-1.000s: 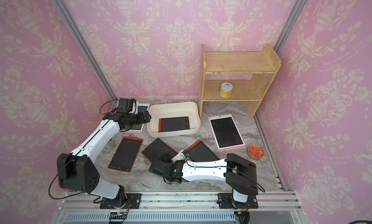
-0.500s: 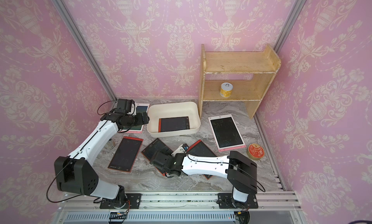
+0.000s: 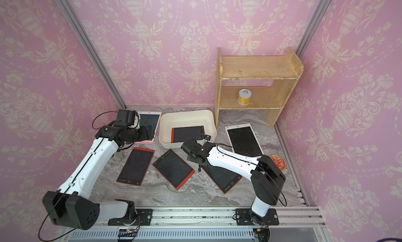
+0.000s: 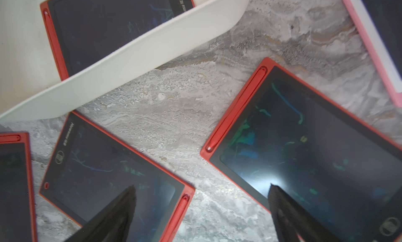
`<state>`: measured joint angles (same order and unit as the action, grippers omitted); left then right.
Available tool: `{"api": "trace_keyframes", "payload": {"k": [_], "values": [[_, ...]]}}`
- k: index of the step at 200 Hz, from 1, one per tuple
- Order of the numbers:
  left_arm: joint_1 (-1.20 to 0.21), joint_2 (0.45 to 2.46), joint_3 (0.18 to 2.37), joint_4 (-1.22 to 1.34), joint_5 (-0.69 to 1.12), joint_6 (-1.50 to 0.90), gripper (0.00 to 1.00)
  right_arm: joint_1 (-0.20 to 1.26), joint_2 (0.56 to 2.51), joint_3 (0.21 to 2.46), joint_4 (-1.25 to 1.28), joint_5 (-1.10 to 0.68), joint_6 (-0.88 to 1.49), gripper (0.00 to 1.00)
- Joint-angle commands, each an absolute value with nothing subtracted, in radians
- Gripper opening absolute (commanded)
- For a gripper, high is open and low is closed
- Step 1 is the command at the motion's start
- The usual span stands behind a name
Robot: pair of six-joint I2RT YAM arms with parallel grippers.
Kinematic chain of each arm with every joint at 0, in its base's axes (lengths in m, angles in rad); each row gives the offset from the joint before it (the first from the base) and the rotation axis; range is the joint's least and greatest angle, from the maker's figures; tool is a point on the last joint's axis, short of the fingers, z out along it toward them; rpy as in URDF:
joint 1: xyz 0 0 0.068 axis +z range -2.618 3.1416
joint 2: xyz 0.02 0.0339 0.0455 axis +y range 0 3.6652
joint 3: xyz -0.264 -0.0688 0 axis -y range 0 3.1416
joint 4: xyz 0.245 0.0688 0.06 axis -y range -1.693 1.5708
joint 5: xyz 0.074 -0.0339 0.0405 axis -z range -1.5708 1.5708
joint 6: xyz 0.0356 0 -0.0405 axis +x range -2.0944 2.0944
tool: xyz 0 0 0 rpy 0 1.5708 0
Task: Take out the writing tablet from the storage box
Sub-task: Place the writing tablet at the center of the board, then adjust the writing tablet at the center of the board.
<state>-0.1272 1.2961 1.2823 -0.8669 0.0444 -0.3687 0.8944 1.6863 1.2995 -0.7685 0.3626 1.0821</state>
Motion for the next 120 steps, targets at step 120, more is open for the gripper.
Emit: {"api": "trace_keyframes", "payload": {"k": [120], "values": [[-0.120, 1.207, 1.150, -0.955, 0.000, -0.448, 0.99, 0.868, 1.916, 1.453, -0.884, 0.291, 0.432, 0.91]]}}
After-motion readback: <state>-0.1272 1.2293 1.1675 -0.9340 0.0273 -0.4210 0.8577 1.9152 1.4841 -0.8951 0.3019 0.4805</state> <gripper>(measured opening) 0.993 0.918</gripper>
